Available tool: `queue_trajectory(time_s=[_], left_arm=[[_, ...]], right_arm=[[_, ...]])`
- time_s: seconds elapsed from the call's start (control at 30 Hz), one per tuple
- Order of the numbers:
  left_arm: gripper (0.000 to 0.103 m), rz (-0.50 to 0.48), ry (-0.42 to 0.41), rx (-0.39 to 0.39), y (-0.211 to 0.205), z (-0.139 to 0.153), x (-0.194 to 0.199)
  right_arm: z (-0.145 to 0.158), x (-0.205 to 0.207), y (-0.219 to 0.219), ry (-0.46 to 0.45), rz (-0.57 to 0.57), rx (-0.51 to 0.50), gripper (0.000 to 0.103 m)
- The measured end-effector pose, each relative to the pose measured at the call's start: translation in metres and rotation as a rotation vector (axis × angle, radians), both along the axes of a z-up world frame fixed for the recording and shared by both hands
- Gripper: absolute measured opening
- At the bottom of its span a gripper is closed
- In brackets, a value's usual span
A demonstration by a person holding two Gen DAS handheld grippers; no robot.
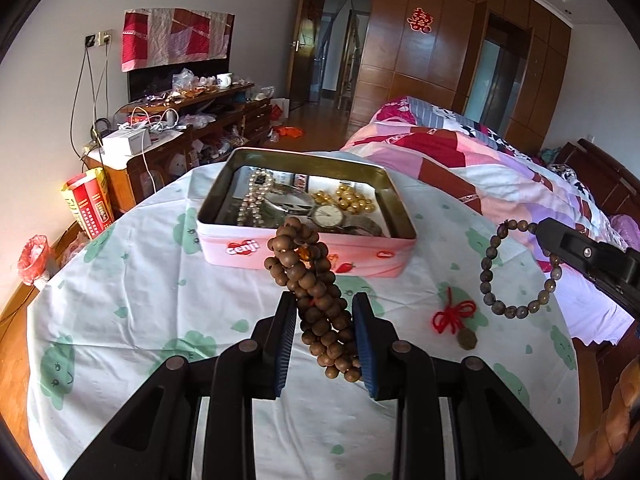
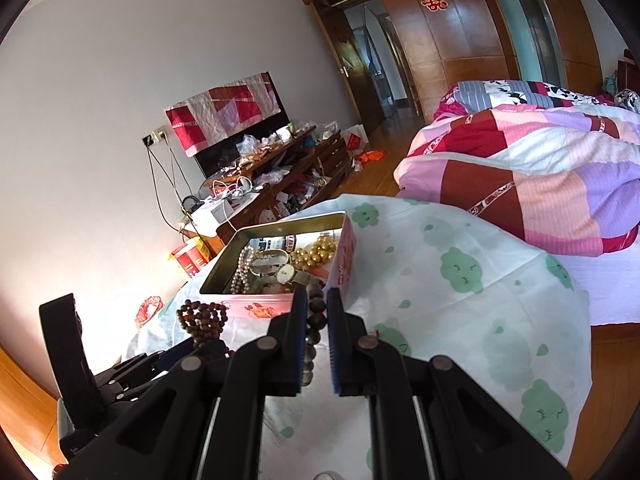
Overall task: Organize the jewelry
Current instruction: 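Carry the wooden bead strand and grey bead bracelet to the tin with both tools, then lower both bead strands into the tin and open both tools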
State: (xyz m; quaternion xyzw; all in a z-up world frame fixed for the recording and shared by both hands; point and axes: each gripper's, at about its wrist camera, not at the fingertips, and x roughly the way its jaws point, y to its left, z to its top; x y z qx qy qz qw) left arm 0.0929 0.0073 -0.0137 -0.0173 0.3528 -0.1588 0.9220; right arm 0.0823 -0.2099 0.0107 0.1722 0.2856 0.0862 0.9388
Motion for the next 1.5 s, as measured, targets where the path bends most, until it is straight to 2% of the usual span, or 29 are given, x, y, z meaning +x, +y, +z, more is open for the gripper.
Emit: queue_trajectory(time_s=[0.3, 0.87, 1.2, 1.37, 1.5], left_arm=[[0.029, 0.032, -0.024, 0.004, 0.014, 0.004, -0.002], [0.029, 0.022, -0.022, -0.090, 0.031, 0.011, 0.014], [0.029, 0.017, -0.053, -0.088, 0.026, 0.023, 0.061], [0.029, 0.005, -0.058, -0.066, 0.019, 0.025, 0.094], [0.029, -0.002, -0.040, -0.050, 0.010, 0.021, 0.123]], right_arm=[[0.003, 0.012, 0.023, -0.002, 0.031, -0.031, 0.013], [0.008, 0.035, 0.036, 0.000, 0.063, -0.027, 0.013], [0.026, 0.080, 0.044, -0.035, 0.084, -0.025, 0.013], [0.030, 0.115, 0.049, -0.028, 0.099, -0.018, 0.013], [0.021, 0.149, 0.055, 0.009, 0.116, 0.014, 0.013]])
